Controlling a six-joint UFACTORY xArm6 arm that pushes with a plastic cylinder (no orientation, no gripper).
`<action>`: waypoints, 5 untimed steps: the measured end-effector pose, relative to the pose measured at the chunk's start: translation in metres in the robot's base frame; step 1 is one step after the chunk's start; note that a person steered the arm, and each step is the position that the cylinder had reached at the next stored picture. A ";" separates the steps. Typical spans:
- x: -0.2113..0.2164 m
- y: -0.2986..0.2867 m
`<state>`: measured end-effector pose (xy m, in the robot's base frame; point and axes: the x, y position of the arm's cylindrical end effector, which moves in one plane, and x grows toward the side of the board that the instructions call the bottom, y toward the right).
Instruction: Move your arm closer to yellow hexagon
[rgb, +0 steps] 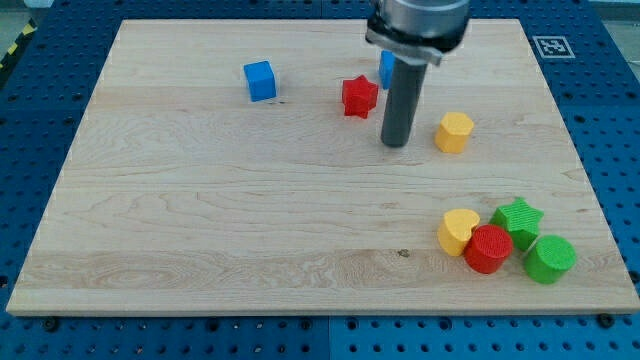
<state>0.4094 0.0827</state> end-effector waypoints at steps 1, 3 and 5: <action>-0.020 0.006; -0.040 0.049; -0.017 0.069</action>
